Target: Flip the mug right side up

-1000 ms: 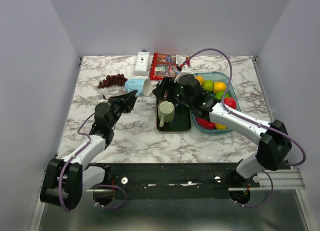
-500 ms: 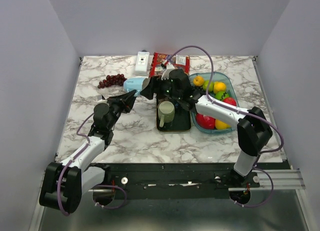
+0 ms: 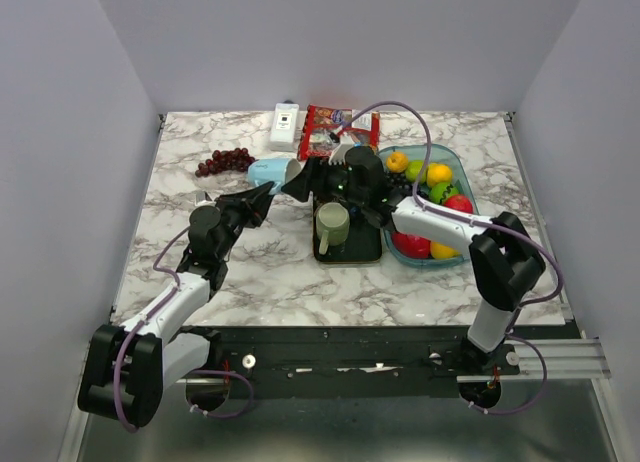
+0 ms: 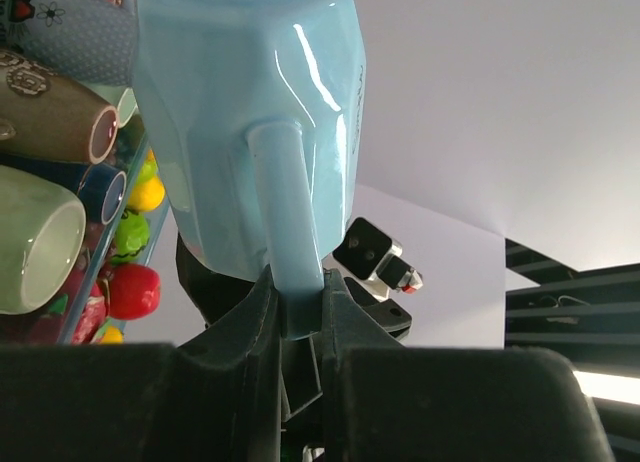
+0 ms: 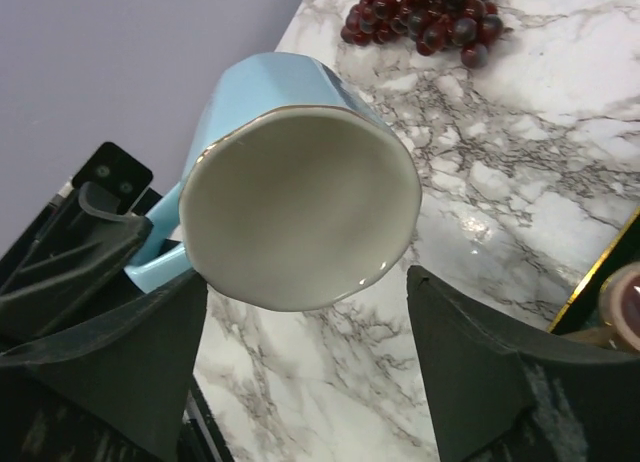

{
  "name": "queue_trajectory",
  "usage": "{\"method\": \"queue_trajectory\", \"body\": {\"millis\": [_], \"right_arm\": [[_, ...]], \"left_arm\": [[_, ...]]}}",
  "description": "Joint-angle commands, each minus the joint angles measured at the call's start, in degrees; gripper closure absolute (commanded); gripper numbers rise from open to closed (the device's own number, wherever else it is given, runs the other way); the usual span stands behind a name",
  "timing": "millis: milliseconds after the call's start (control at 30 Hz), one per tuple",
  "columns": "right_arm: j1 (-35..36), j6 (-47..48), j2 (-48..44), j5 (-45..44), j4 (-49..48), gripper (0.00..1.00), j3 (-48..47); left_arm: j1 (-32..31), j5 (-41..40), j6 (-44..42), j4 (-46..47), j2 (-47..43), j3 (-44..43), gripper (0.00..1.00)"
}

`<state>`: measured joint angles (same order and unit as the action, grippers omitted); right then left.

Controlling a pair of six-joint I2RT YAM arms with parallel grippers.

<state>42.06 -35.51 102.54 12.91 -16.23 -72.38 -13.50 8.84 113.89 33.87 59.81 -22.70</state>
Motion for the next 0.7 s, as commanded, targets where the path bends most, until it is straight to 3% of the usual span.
{"method": "queue_trajectory", "body": {"millis": [0, 200, 467, 667], "right_arm": [[-0.6, -0.6, -4.6, -5.1, -3.6, 0.11, 4.3], [-0.8, -4.7, -8.6, -9.5, -9.1, 0.11, 10.1], [-1.3, -5.4, -6.5, -9.7, -8.2, 0.12, 6.9], [-1.4, -7.0, -0.9, -7.0, -7.8, 0.23, 1.8]], "left_arm": [[-0.7, 2.2, 12.2, 6.8, -2.1, -2.7, 1.0], [-0.7, 1.9, 12.1, 6.9, -2.4, -2.9, 1.0], [-1.4, 2.0, 11.5, 6.2, -2.9, -4.1, 1.0], [-2.8, 1.4, 11.5, 6.0, -3.6, -4.4, 1.0]]}}
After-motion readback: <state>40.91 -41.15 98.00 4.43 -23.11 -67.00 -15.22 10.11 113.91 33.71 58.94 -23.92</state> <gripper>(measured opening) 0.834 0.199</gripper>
